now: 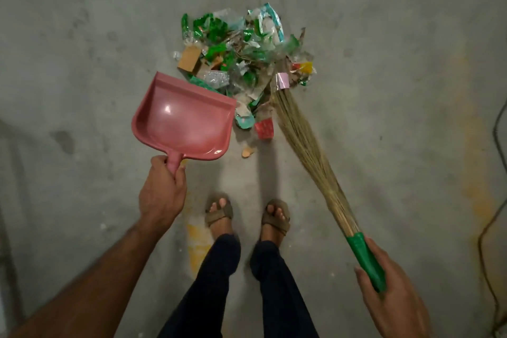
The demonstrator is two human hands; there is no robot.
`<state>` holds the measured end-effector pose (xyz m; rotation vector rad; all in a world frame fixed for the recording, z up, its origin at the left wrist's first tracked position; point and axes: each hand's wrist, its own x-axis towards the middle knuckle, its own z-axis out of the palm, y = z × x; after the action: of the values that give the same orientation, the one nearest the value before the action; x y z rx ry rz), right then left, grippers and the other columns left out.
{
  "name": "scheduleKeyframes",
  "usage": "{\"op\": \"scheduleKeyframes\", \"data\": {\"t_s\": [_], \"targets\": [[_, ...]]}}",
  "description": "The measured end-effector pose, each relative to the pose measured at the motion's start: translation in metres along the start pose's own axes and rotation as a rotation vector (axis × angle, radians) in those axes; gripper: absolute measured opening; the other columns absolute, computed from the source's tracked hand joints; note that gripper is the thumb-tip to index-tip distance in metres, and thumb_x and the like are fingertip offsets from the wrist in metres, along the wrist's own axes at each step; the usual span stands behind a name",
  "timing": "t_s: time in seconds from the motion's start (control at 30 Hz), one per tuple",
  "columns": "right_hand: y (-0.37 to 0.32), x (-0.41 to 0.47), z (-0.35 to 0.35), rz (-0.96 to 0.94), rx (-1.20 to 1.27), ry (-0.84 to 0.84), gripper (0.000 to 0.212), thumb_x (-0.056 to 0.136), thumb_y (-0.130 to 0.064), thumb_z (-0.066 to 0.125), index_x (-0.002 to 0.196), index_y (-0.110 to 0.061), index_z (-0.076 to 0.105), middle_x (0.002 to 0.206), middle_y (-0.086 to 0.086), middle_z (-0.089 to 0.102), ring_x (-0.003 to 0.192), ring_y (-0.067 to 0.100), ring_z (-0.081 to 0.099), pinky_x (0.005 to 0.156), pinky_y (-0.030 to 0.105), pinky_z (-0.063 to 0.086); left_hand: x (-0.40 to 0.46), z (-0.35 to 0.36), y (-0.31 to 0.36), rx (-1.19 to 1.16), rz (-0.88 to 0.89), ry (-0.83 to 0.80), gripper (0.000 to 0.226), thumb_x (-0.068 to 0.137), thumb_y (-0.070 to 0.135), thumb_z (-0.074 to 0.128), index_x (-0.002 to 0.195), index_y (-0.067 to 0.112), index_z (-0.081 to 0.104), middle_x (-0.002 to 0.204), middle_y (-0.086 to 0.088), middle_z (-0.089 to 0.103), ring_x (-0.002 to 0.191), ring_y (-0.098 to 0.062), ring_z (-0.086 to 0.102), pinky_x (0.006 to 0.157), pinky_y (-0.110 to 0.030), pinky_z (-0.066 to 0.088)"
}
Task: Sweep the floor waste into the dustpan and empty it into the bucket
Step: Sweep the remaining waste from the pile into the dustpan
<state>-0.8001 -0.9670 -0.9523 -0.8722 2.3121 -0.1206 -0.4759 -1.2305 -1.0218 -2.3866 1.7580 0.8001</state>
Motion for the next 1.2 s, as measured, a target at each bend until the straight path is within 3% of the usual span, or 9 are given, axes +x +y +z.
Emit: {"op": "scheduleKeyframes", "data": {"t_s": [0.13, 0.33, 0.43, 0.63, 0.73, 1.0, 1.2], "targets": [[-0.009, -0.012, -0.004, 0.027, -0.150, 0.085, 0.074, 0.065, -0.008, 0.090, 0.134, -0.023, 0.066, 0.080, 0.009, 0.055, 0.063, 0.036, 0.061, 0.059, 0.036, 0.050, 0.011, 0.004, -0.008, -0.026, -0.023, -0.025, 0.030, 0.099, 0.030, 0.054, 0.116, 0.007, 0.047, 0.098, -0.009, 0.058, 0.091, -0.039, 0.063, 0.074, -0.043, 0.046], [-0.046, -0.030, -0.008, 0.029, -0.187, 0.146, 0.076, 0.057, 0.003, 0.092, 0.128, -0.011, 0.069, 0.077, 0.014, 0.052, 0.055, 0.031, 0.051, 0.065, 0.036, 0.049, 0.020, -0.008, -0.023, -0.064, 0.002, -0.058, 0.030, 0.099, 0.032, 0.054, 0.118, 0.010, 0.047, 0.103, -0.012, 0.063, 0.091, -0.037, 0.064, 0.075, -0.043, 0.050], [-0.054, -0.037, -0.005, 0.015, -0.190, 0.152, 0.081, 0.053, 0.003, 0.094, 0.128, -0.010, 0.069, 0.077, 0.013, 0.050, 0.060, 0.020, 0.041, 0.070, 0.035, 0.048, 0.028, -0.020, -0.032, -0.078, 0.029, -0.067, 0.029, 0.099, 0.033, 0.055, 0.116, 0.011, 0.047, 0.099, -0.009, 0.061, 0.089, -0.035, 0.063, 0.074, -0.043, 0.050], [-0.083, -0.047, 0.002, -0.032, -0.174, 0.271, 0.069, 0.048, 0.013, 0.091, 0.114, 0.003, 0.073, 0.083, 0.020, 0.054, 0.065, 0.024, 0.046, 0.072, 0.044, 0.052, 0.049, -0.043, -0.058, -0.053, 0.045, -0.081, 0.033, 0.097, 0.033, 0.057, 0.119, 0.010, 0.048, 0.105, -0.014, 0.064, 0.092, -0.037, 0.064, 0.074, -0.042, 0.047], [-0.084, -0.042, 0.004, -0.064, -0.219, 0.233, 0.073, 0.048, 0.007, 0.093, 0.117, -0.002, 0.072, 0.084, 0.019, 0.054, 0.062, 0.032, 0.054, 0.070, 0.043, 0.053, 0.053, -0.043, -0.069, -0.028, 0.052, -0.096, 0.033, 0.097, 0.032, 0.057, 0.120, 0.009, 0.048, 0.109, -0.016, 0.064, 0.094, -0.038, 0.064, 0.073, -0.042, 0.046], [-0.087, -0.021, -0.003, -0.033, -0.211, 0.261, 0.071, 0.059, 0.001, 0.092, 0.125, -0.014, 0.071, 0.093, 0.012, 0.052, 0.072, 0.018, 0.042, 0.072, 0.031, 0.043, 0.044, -0.024, -0.077, -0.040, -0.017, -0.125, 0.034, 0.097, 0.030, 0.058, 0.119, 0.006, 0.049, 0.110, -0.020, 0.063, 0.097, -0.041, 0.063, 0.073, -0.041, 0.043], [-0.076, -0.012, -0.025, -0.034, -0.306, 0.219, 0.069, 0.062, -0.002, 0.091, 0.127, -0.010, 0.069, 0.096, 0.024, 0.065, 0.074, 0.041, 0.064, 0.072, 0.046, 0.057, 0.027, -0.009, -0.068, -0.053, -0.011, -0.142, 0.036, 0.098, 0.033, 0.056, 0.122, 0.006, 0.049, 0.112, -0.017, 0.063, 0.099, -0.039, 0.063, 0.073, -0.039, 0.041]]}}
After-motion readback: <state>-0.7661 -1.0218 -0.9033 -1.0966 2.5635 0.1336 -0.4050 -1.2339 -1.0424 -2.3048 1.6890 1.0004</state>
